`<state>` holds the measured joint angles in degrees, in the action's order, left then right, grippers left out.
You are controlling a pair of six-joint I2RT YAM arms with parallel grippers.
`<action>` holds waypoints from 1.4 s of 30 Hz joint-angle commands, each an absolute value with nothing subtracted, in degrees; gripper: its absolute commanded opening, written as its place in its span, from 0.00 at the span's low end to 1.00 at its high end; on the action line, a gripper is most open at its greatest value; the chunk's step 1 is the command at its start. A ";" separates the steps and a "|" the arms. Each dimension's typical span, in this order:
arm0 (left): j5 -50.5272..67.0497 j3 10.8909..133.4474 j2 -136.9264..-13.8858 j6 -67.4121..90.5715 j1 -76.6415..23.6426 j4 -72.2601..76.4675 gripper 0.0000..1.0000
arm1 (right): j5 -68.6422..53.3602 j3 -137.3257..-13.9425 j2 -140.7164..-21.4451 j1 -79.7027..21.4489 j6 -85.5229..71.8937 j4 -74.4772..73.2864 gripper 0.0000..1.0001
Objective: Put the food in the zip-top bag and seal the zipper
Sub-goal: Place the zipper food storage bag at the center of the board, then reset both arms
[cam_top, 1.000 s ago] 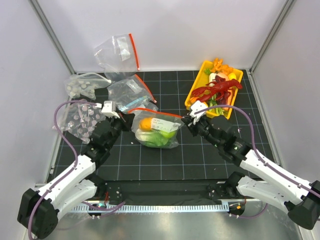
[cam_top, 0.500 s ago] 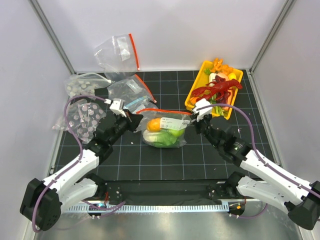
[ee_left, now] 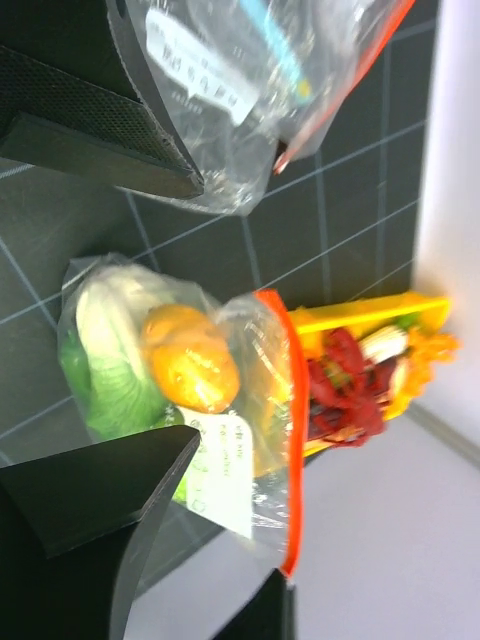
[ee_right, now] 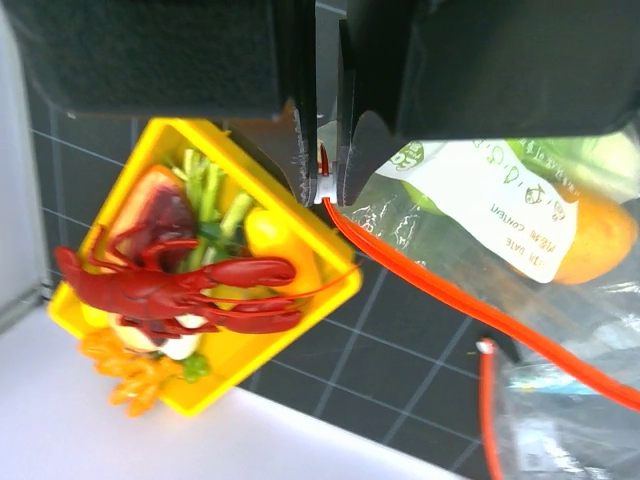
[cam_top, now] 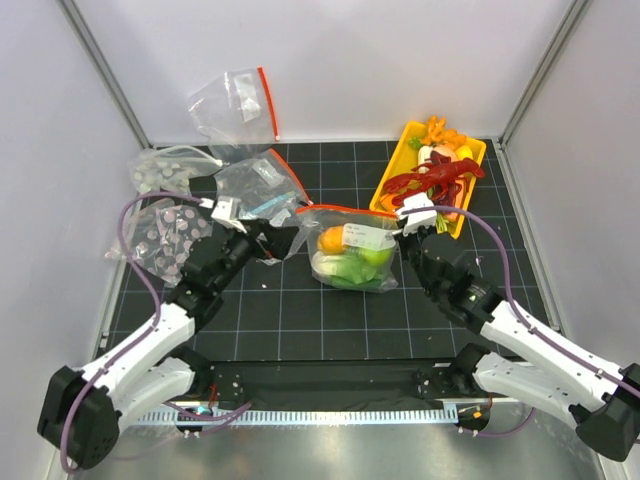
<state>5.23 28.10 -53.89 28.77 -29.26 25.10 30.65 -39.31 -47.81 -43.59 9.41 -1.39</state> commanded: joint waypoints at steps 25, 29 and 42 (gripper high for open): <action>-11.68 24.35 -40.52 34.97 -29.18 23.47 1.00 | 51.90 -40.60 -43.78 -27.77 -17.24 3.62 1.00; -20.02 24.17 -36.05 41.29 -29.18 17.77 1.00 | 50.23 -42.80 -40.00 -27.77 -28.58 -7.21 1.00; -29.01 22.50 -32.43 50.89 -29.18 15.38 1.00 | 53.00 -35.94 -33.57 -27.77 -33.40 -2.19 1.00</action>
<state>-27.62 22.22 -32.32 49.89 -29.26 13.76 50.50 -35.35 -33.47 -27.75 -30.17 -4.97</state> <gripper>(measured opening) 0.996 0.996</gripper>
